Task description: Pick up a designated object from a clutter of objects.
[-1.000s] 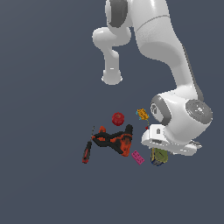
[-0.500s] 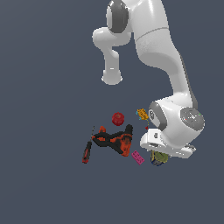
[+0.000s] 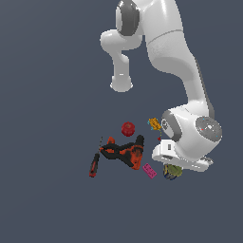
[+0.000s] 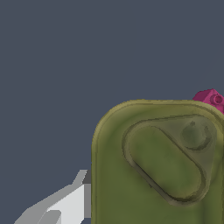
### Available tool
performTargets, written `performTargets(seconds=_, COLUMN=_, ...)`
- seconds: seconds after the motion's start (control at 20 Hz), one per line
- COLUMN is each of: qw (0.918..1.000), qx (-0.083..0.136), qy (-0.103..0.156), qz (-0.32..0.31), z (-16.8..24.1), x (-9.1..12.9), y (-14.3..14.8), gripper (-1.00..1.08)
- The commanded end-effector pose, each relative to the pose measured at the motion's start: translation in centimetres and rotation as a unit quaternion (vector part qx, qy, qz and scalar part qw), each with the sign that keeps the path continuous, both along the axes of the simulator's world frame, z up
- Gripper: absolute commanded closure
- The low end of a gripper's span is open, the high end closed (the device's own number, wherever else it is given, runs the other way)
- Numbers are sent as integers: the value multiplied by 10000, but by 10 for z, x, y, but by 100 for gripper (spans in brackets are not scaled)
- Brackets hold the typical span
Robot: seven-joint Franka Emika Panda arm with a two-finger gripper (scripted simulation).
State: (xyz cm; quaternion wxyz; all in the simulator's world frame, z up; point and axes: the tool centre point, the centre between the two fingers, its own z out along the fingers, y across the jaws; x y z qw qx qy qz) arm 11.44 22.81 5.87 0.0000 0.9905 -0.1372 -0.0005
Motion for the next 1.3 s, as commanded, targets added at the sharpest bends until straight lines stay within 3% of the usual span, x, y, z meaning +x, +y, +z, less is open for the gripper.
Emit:
performTargets(seconds=0.0, qw=10000, qx=0, qy=-1, qz=-1, z=0, x=0, y=0, gripper=108)
performTargets(seconds=0.65, qw=10000, qx=0, qy=-1, qz=-1, z=27, x=-12, y=-25, gripper=108)
performTargets(seconds=1.25, qw=10000, qx=-1, qy=-2, qz=-4, z=107, x=-46, y=-98, gripper=108)
